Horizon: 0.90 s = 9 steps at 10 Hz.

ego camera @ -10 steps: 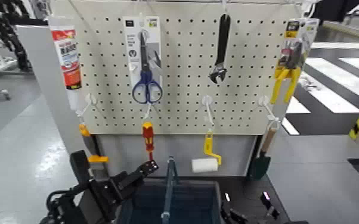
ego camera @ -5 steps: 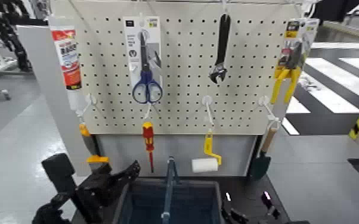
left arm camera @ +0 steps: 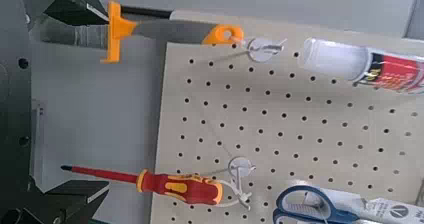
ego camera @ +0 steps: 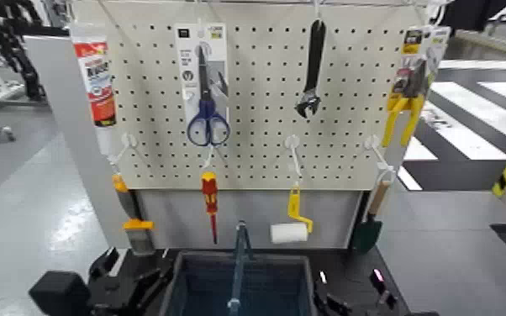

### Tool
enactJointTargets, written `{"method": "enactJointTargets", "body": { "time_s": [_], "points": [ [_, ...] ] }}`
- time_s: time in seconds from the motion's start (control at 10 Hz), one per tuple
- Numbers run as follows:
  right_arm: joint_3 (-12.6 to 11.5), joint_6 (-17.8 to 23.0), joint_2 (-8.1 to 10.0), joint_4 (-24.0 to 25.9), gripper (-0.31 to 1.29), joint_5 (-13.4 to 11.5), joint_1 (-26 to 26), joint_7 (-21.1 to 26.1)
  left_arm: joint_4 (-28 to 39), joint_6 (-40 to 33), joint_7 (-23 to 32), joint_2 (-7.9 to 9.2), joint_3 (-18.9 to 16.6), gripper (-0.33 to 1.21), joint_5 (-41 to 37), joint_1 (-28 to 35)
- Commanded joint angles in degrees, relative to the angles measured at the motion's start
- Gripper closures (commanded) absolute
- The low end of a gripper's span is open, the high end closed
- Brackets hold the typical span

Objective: Place the crate on the table.

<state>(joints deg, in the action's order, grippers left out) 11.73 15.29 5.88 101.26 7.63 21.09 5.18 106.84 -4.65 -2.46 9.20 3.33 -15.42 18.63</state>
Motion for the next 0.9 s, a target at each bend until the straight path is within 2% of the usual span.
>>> {"method": "enactJointTargets", "body": {
  "time_s": [0.1,0.5,0.9],
  "points": [
    [0.0,-0.8,0.09,0.4,0.15,-0.2,0.1,0.0,-1.4,-6.8,2.4,-0.50,0.8,0.13,6.4,3.1],
    [0.0,-1.1,0.09,0.6,0.15,-0.2,0.3,0.0,-1.7,-12.9,6.2,-1.03,1.3,0.13,12.2,6.2],
    [0.0,-1.1,-0.08,0.9,0.15,-1.2,0.4,0.0,-1.6,-13.5,6.3,-1.21,1.2,0.13,13.0,6.7]
  ]
}}
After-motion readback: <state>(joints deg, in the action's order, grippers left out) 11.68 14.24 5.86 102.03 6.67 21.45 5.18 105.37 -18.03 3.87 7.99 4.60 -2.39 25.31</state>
